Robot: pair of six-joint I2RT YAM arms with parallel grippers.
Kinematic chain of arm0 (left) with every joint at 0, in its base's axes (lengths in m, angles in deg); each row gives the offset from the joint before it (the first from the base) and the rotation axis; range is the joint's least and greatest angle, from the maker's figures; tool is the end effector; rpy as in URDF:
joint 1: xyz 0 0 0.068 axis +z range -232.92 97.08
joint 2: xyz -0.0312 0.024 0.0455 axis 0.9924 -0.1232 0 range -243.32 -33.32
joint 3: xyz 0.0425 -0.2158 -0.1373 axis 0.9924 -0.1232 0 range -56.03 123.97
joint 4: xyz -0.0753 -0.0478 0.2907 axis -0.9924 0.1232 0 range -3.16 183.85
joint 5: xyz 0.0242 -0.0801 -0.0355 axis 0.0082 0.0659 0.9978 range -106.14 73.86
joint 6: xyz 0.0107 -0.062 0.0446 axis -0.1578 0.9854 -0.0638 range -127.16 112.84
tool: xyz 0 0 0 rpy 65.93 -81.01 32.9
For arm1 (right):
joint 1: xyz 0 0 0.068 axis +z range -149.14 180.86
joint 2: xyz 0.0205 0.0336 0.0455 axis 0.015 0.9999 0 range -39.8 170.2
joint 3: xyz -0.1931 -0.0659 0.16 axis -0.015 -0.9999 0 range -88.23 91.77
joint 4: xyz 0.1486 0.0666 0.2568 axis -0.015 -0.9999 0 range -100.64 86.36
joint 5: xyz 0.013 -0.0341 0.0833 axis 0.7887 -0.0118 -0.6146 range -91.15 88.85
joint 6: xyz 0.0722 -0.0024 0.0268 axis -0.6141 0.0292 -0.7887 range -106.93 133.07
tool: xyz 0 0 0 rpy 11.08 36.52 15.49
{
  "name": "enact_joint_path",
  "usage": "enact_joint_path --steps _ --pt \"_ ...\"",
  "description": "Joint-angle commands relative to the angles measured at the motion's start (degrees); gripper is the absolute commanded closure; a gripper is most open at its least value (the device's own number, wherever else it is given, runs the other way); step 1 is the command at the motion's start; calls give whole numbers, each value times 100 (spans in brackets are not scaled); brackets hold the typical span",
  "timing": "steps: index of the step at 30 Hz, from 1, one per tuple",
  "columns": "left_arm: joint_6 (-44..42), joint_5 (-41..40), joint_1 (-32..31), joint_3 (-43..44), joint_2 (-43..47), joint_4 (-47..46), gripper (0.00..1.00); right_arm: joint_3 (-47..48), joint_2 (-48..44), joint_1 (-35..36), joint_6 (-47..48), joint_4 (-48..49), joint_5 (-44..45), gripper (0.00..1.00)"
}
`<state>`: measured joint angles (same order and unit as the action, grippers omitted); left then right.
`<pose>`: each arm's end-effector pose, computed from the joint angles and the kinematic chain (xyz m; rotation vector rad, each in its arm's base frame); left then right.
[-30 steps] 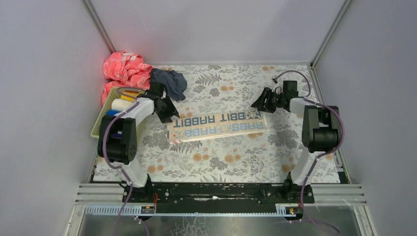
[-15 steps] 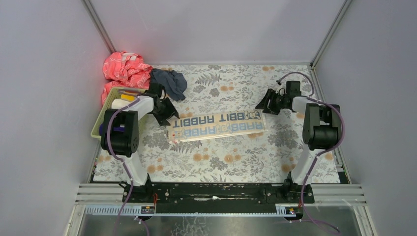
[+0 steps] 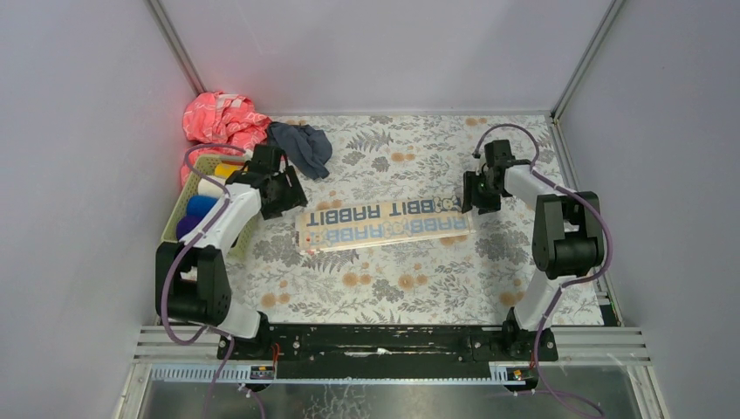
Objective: Roll the towels
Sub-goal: Fold the towel at the center of the board.
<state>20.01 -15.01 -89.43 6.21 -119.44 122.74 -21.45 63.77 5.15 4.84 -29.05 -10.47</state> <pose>0.3604 -0.0423 0.1798 -0.4653 2.5914 -0.2307 0.4096 0.0414 0.1082 0.0380 2.6628 0.2877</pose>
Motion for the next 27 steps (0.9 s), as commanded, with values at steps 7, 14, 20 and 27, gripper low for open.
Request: enact_joint_path --steps 7,14,20,27 --pt "-468 -1127 -55 -487 847 76 29 560 628 441 259 -637 983 47" --pt "-486 -1164 -53 -520 900 53 28 420 1025 480 297 -785 1080 60" --pt "-494 -1124 -53 -563 1002 -4 29 337 1110 402 617 -783 1315 85" --pt "-529 -781 -57 -581 1047 -93 29 1021 961 -580 871 -1076 2326 100"
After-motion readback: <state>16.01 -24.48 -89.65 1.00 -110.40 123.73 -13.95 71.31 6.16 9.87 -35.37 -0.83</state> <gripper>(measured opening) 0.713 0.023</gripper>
